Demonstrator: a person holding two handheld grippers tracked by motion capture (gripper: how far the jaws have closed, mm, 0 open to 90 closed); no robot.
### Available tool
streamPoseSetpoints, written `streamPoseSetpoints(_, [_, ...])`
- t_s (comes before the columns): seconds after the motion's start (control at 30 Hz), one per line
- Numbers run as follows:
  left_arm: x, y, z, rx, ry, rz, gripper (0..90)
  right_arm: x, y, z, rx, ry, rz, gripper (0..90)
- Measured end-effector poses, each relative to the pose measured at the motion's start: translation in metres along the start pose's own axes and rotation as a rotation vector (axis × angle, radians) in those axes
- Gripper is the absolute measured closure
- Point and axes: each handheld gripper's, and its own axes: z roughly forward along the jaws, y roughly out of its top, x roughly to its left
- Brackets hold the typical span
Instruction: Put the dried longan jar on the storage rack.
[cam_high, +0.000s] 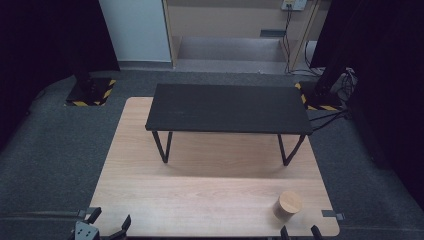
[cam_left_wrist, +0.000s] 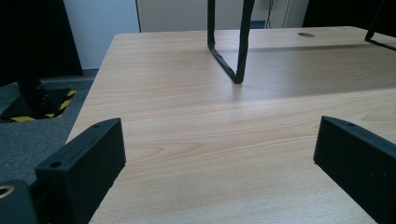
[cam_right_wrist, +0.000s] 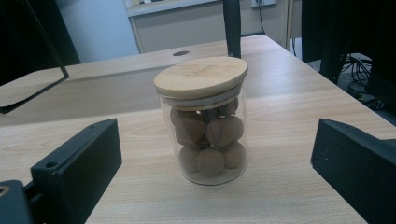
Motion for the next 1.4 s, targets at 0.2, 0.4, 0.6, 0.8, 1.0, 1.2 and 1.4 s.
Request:
streamPoseSetpoints(0.2, [-0.001, 0.000, 0.001, 0.003, -0.007, 0.003, 0.8, 0.000, -0.005, 0.002, -0.002, -0.005, 0.000, 1.8])
streamPoseSetpoints(0.4, [-0.001, 0.001, 0.002, 0.000, -0.015, 0.003, 0.8, 0.001, -0.010, 0.007, -0.006, -0.009, -0.001, 1.8])
streamPoseSetpoints(0.6, [-0.002, 0.000, 0.003, 0.001, -0.023, 0.004, 0.8, 0.005, -0.013, 0.018, -0.006, -0.008, -0.012, 1.9])
streamPoseSetpoints(0.8, [-0.002, 0.000, 0.002, 0.001, -0.022, 0.004, 0.8, 0.008, -0.014, 0.037, -0.001, -0.011, -0.020, 1.7])
streamPoseSetpoints(1.0, [0.000, -0.001, 0.002, 0.003, -0.019, 0.000, 0.8, 0.010, -0.012, 0.056, 0.002, -0.015, -0.035, 1.8])
streamPoseSetpoints(1.2, [0.000, -0.001, 0.001, 0.006, -0.015, -0.001, 0.8, 0.013, -0.009, 0.071, 0.017, -0.037, -0.053, 3.7])
streamPoseSetpoints(1.4, [0.001, -0.001, 0.001, 0.011, -0.012, -0.001, 0.9, 0.017, -0.006, 0.077, 0.041, -0.056, -0.074, 11.3])
